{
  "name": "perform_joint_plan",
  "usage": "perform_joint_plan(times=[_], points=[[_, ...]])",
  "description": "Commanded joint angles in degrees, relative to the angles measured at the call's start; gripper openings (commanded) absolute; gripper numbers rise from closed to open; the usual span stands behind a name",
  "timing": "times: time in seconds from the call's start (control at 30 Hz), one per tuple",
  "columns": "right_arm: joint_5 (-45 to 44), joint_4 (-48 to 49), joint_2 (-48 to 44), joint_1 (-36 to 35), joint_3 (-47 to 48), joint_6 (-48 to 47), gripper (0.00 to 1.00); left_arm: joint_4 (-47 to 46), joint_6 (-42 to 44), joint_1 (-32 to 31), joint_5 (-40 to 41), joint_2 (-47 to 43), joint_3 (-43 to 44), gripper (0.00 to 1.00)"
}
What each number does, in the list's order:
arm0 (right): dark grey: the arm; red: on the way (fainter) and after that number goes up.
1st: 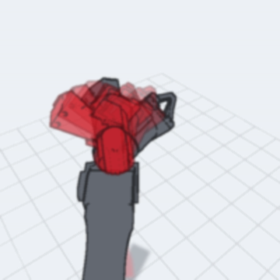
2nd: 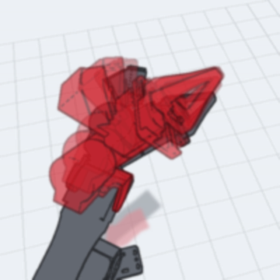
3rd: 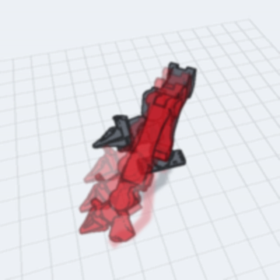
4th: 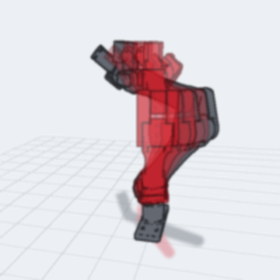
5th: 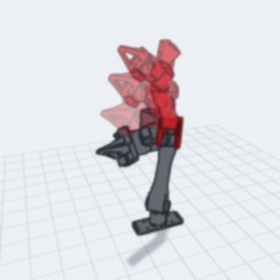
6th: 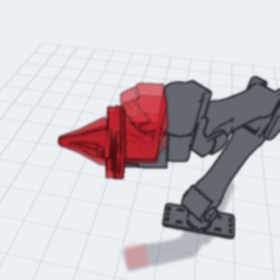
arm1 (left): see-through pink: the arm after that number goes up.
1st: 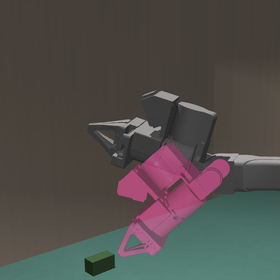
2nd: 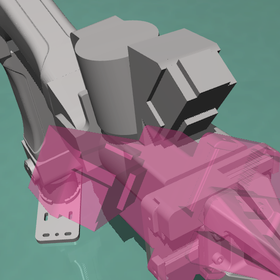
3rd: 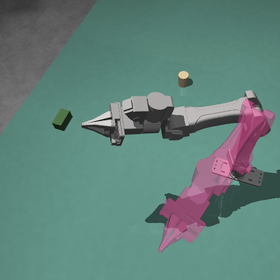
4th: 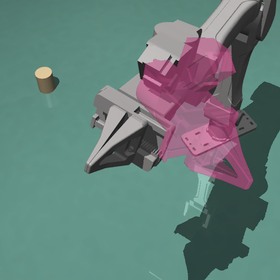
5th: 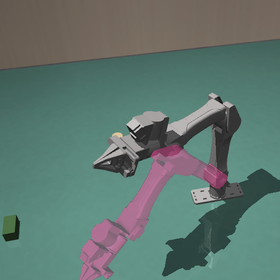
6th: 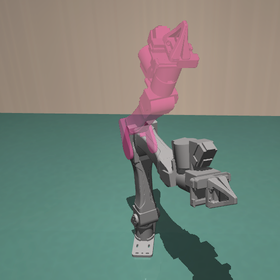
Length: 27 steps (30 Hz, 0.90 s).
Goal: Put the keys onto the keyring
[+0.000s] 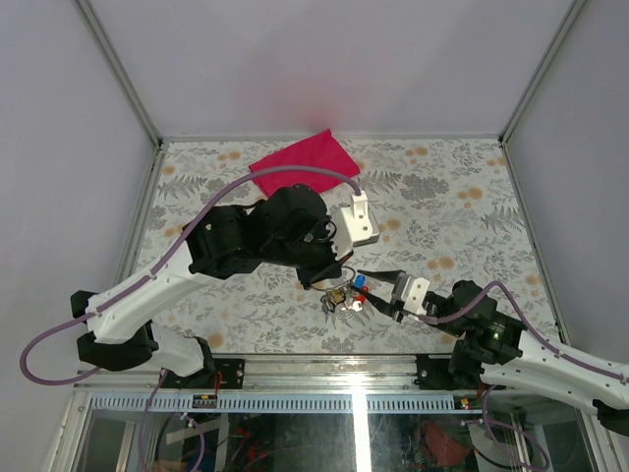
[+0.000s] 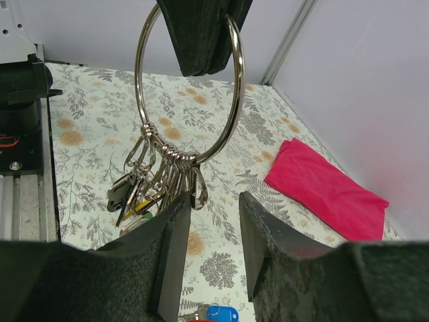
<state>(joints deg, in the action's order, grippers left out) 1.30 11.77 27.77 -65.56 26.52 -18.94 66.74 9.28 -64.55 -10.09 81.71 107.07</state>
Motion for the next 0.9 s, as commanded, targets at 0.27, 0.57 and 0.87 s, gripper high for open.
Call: perform_joint_plan(times=[0.27,0.57,0.87], points=[[0.67,5.29,1.21,0.08,0.12,0.88,0.40,-1.00,-0.75,-0.71,-0.06,-0.18,2.63,0.00],[0.81,7.85,2.44,0.08,-0.13,1.20,0.39,-0.97,-0.75,-0.81,-0.02,-0.04,2.79,0.00],[0.66,10.31,3.19,0.07,-1.12,1.95,0.37,-1.00,-0.83,-0.93,-0.02,0.08,2.91,0.00]])
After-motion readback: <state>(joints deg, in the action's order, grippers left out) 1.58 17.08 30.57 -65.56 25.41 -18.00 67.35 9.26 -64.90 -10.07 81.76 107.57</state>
